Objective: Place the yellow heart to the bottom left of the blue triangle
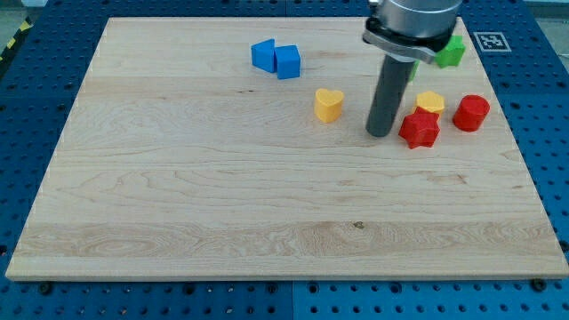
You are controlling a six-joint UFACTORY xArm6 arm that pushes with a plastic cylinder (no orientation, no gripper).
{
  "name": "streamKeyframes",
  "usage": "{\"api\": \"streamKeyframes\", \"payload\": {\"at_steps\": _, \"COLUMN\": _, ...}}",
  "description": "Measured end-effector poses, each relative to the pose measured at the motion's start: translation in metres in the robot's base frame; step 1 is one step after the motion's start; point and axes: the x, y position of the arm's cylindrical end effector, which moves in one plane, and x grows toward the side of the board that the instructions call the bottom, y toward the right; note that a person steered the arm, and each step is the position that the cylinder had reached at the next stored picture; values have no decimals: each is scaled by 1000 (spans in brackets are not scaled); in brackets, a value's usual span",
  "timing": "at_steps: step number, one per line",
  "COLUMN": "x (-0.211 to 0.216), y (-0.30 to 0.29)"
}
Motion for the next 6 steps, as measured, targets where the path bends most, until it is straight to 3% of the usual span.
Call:
{"api": "streamKeyframes", "payload": {"at_steps": 2, "x": -41, "y": -86}}
{"api": "streamKeyframes", "payload": {"at_steps": 3, "x": -43, "y": -86}}
{"api": "streamKeyframes", "payload": {"at_steps": 5, "x": -43, "y": -14}}
{"api": "streamKeyframes", "payload": {"at_steps": 6, "x": -57, "y": -13}}
